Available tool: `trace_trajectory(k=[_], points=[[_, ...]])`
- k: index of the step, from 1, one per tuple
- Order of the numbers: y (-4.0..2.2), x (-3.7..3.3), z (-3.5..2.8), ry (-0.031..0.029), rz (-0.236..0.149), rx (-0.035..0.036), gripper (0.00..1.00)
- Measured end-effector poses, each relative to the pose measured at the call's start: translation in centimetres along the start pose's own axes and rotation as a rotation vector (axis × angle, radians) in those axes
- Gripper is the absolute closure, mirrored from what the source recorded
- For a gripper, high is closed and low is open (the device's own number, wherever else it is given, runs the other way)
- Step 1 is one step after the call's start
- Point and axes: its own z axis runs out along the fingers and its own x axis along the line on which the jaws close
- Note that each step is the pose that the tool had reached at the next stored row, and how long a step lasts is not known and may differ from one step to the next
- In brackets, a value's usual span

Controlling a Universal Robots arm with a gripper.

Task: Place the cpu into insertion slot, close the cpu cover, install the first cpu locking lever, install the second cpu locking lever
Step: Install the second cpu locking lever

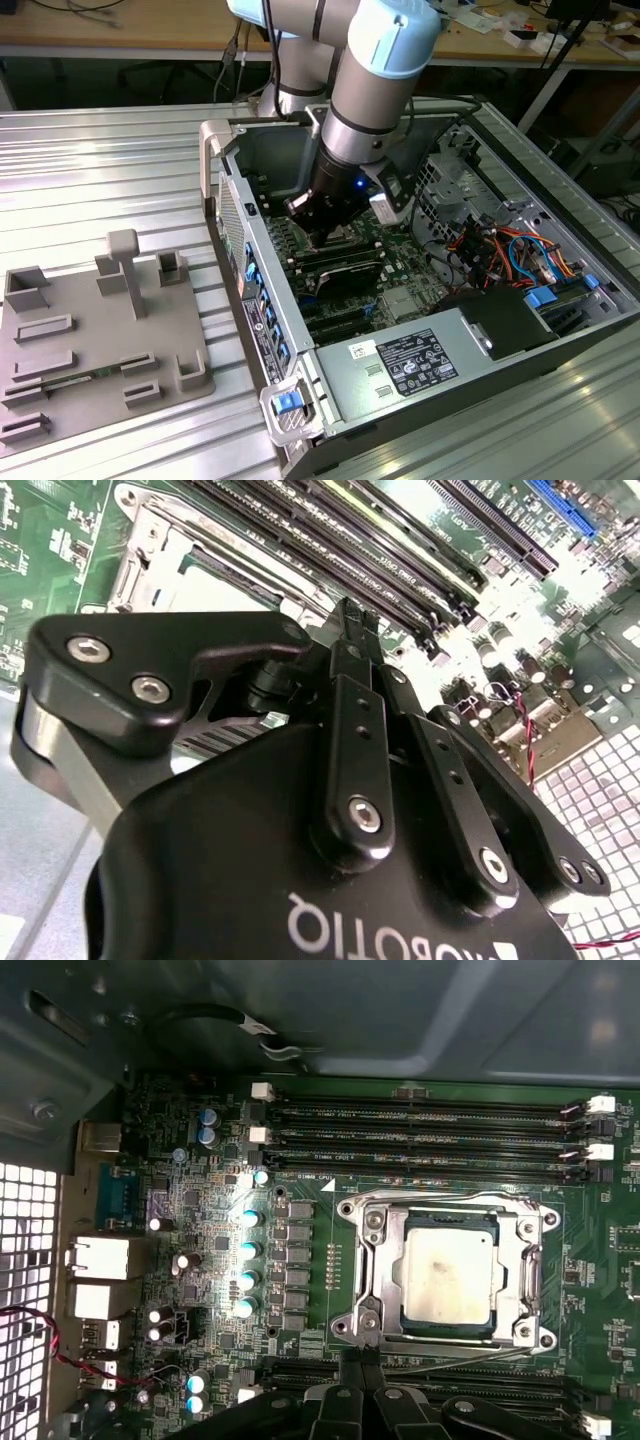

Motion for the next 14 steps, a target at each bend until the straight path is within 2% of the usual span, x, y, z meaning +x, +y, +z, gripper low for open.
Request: trace_trajectory(k=[11, 14], points=[[-0.01, 0.01, 0.60, 0.0074, 0.000, -0.0012, 0.89], [-0.01, 0.00, 0.65, 0.0069, 0.000, -0.0063, 0.89]])
